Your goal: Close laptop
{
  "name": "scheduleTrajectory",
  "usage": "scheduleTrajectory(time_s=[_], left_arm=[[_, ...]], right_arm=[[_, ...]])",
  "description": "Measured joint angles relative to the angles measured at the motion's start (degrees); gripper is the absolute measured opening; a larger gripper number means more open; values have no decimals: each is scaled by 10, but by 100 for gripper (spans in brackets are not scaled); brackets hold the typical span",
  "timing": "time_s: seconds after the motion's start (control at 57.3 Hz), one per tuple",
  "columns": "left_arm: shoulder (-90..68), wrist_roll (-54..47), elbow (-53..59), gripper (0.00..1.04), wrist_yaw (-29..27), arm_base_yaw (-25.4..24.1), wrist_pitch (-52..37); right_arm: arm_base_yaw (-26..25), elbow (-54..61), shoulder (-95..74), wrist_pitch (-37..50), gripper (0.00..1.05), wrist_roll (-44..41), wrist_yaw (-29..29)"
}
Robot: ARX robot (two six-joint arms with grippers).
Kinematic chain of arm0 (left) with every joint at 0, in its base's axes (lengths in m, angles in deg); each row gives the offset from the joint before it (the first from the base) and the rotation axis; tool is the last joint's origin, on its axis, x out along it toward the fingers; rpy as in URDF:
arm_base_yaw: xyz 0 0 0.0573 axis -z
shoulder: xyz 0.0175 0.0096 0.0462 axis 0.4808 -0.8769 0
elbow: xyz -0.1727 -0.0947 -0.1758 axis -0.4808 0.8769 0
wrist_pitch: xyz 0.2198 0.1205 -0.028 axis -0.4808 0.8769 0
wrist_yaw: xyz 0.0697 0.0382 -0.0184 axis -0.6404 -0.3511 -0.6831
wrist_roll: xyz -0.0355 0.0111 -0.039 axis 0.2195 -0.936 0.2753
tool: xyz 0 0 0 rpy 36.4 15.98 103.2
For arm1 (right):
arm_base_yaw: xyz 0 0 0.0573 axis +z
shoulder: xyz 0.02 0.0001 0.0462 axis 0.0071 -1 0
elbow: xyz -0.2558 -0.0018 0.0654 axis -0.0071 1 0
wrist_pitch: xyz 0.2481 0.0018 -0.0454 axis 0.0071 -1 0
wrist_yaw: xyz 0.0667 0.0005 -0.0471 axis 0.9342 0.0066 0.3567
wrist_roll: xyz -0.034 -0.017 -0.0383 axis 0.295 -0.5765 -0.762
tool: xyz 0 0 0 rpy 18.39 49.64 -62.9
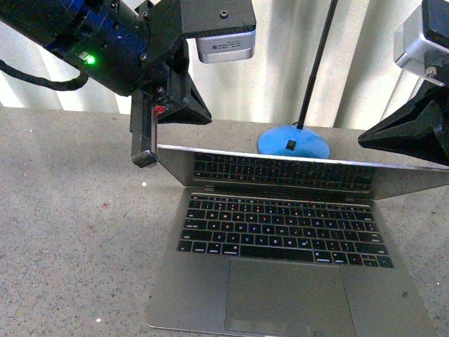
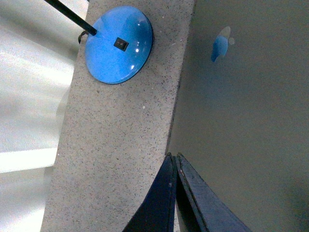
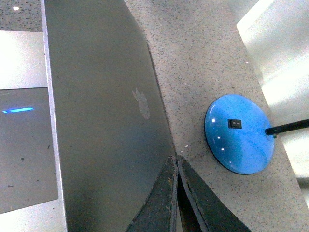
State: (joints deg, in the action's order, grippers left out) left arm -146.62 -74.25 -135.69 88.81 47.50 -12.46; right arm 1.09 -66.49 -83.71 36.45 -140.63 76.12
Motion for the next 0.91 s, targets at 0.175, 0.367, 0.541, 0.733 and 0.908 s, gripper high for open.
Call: scheduleTrajectory(time_s=[0.175, 0.367, 0.541, 0.733, 0.908], left_arm=[[2, -1, 7, 4, 0, 0, 2], [2, -1, 21, 4, 0, 4, 0], [2, -1, 31, 4, 0, 11, -7], [2, -3, 45, 4, -2, 17, -13], [2, -3, 61, 4, -2, 22, -22]], right_arm=[[0, 5, 0, 0, 3, 0, 0], [0, 17, 0, 0, 3, 0, 2], [0, 29, -1, 10, 3, 0, 2], [1, 41, -6, 25, 3, 1, 3], [4, 52, -16, 39, 3, 3, 3]])
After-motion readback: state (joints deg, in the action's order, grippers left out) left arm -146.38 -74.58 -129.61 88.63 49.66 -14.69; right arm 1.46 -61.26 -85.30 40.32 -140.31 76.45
